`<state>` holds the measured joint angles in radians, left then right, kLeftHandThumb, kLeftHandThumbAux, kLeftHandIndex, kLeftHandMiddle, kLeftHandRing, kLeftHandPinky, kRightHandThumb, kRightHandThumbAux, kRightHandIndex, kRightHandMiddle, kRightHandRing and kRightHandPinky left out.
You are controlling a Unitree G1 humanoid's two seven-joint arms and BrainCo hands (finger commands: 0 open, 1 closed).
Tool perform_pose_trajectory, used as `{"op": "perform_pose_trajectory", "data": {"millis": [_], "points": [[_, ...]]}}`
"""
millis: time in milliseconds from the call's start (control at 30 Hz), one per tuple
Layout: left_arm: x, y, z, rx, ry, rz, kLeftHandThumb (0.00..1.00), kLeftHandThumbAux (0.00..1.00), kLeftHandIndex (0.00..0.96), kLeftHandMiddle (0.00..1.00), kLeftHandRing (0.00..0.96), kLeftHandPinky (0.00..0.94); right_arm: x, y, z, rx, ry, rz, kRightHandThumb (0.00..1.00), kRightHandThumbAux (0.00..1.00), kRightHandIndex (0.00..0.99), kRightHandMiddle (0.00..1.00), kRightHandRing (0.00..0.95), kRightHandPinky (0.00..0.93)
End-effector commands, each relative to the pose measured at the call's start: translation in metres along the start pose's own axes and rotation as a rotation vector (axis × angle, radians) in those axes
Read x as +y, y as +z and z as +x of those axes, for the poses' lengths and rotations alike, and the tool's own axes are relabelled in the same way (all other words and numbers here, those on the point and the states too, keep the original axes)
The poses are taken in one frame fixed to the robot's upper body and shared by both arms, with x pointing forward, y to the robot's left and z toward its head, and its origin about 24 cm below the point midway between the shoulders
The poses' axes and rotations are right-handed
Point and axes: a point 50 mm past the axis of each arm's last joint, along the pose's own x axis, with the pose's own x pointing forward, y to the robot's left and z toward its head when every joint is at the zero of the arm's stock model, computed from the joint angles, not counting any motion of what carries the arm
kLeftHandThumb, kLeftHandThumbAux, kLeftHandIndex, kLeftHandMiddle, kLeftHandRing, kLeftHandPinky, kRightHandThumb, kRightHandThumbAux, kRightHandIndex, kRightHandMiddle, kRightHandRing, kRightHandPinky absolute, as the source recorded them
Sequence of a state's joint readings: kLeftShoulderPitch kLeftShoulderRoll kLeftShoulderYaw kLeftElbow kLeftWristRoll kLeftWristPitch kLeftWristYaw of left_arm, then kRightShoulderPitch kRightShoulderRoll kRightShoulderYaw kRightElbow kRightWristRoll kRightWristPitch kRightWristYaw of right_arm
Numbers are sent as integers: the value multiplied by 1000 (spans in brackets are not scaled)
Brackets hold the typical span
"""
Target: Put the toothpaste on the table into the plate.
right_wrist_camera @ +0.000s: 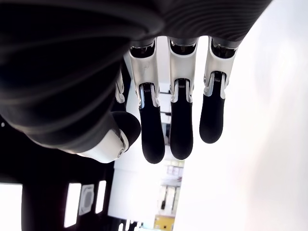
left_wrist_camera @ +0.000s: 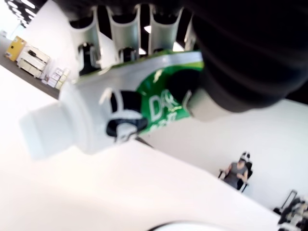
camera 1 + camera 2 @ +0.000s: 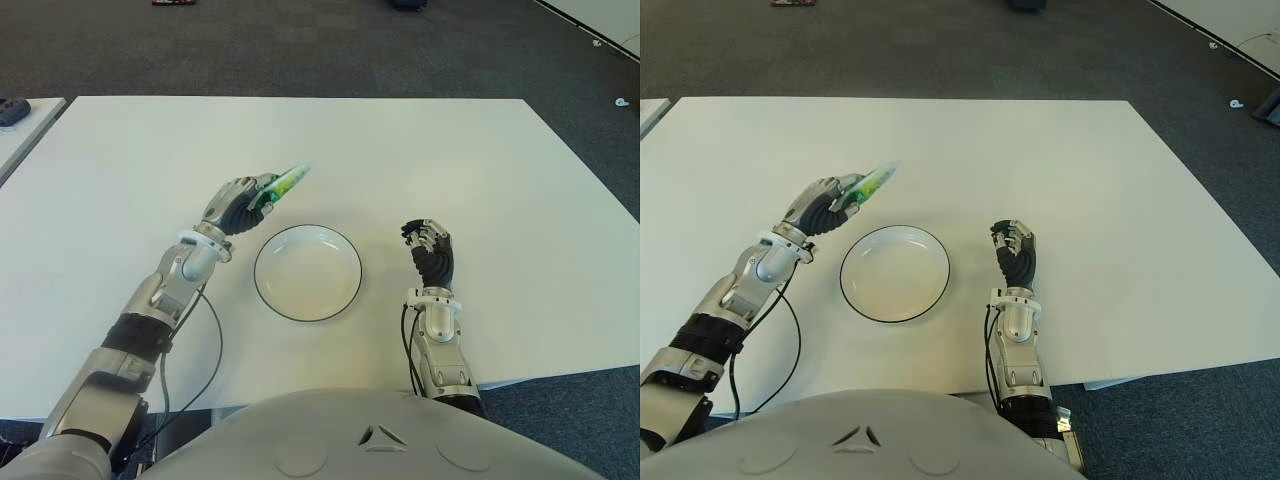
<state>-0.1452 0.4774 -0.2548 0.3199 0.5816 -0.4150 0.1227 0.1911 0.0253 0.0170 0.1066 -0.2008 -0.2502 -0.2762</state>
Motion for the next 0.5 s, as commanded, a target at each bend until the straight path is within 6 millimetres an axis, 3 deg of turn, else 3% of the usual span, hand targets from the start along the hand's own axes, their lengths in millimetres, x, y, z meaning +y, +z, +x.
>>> {"op": "perform_pose_trajectory", "data": {"millis": [33, 500], "points": [[-1, 12, 7, -69, -26, 76, 725, 702, 442, 850, 840, 818, 2, -1, 0, 6, 3, 5, 705, 730, 428, 484, 455, 455], [-14, 19, 0, -102, -146, 137, 719, 704, 442, 836, 826, 818, 2, -1, -1, 9, 1, 16, 705, 730, 428, 487, 464, 470]]}}
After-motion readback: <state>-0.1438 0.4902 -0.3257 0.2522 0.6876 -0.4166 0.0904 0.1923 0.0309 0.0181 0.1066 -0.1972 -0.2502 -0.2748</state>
